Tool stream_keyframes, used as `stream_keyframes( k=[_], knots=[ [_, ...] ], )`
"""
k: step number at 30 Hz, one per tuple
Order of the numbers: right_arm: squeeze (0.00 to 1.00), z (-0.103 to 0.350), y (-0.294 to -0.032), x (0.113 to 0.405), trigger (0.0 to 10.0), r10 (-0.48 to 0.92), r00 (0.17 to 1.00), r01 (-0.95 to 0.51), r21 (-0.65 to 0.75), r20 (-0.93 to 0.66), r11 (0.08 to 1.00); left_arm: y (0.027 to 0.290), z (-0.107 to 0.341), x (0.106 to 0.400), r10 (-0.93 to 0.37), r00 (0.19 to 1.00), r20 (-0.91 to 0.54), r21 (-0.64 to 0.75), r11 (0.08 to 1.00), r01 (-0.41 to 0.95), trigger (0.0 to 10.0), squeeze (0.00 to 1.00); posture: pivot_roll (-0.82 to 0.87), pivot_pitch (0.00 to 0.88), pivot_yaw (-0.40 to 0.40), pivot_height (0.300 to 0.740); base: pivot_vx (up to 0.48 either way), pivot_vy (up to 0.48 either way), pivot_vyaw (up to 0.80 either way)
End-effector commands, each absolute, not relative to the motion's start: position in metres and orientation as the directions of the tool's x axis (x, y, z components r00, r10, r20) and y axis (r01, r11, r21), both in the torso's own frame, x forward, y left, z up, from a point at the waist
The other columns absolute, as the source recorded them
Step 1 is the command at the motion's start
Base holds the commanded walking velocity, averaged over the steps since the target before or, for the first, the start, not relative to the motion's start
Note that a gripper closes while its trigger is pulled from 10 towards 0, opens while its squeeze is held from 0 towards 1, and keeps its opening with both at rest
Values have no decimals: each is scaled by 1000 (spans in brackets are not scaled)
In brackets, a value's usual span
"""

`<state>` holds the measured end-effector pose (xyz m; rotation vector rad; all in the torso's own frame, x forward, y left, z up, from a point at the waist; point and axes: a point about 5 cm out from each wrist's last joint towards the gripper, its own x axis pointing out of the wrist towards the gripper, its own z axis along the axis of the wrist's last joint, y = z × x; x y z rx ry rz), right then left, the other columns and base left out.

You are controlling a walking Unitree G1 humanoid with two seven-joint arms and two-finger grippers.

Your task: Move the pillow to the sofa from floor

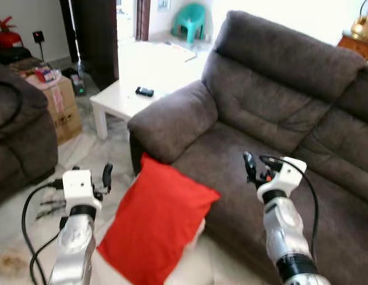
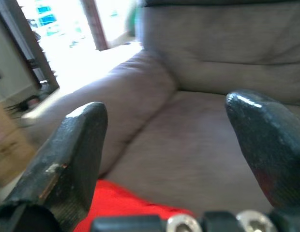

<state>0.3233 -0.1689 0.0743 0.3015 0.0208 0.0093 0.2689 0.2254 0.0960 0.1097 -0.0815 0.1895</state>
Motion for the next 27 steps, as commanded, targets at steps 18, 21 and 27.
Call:
stream_keyframes(
  k=[18, 21, 27],
  knots=[
    [0, 74, -179, 324, 10000, -10, 999, 21, 280, -41, 960, 221, 101, 272, 166, 981, 103, 91, 980, -175, 10000, 0, 198, 0, -145, 740, 0, 375, -250],
    [0, 73, -179, 323, 10000, -11, 999, 23, 281, -46, 960, 221, 101, 272, 161, 982, 103, 92, 981, -170, 10000, 0, 199, 0, -144, 740, 0, 301, -788],
    [0, 72, -178, 323, 10000, -8, 999, 22, 277, -51, 961, 222, 103, 272, 161, 982, 104, 94, 981, -171, 10000, 0, 200, 0, -145, 740, 0, 294, -788]
  ],
)
